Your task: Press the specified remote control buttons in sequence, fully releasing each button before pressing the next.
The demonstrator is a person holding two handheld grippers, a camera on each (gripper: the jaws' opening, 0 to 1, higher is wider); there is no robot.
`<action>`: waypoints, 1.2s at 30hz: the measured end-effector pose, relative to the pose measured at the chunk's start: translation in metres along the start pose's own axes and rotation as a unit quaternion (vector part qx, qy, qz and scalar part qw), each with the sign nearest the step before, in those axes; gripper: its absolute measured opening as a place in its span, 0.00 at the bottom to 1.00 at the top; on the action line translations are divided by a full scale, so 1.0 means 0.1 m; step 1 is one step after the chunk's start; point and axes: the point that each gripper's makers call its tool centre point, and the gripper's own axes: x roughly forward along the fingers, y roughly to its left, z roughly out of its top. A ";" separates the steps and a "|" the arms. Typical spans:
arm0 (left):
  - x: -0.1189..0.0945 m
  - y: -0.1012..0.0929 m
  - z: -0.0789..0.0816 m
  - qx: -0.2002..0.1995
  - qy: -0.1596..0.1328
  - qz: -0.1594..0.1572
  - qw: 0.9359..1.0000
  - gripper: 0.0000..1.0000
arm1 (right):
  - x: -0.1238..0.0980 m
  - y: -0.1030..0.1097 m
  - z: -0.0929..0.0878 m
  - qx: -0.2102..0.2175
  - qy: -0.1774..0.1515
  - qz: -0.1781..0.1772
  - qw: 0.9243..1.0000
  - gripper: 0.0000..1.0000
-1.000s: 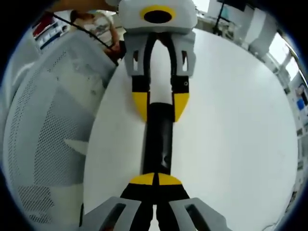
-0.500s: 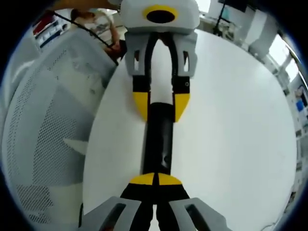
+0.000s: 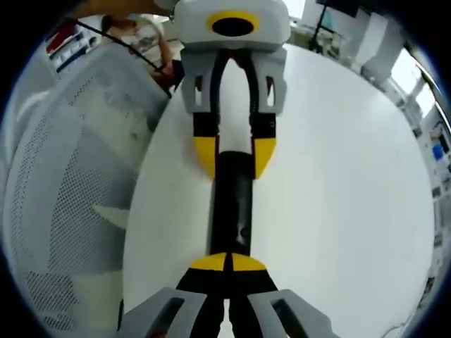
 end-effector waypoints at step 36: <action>0.00 0.01 0.00 -0.004 -0.006 0.002 1.000 0.23 | 0.02 -0.11 0.23 -0.030 -0.009 0.026 0.999 0.00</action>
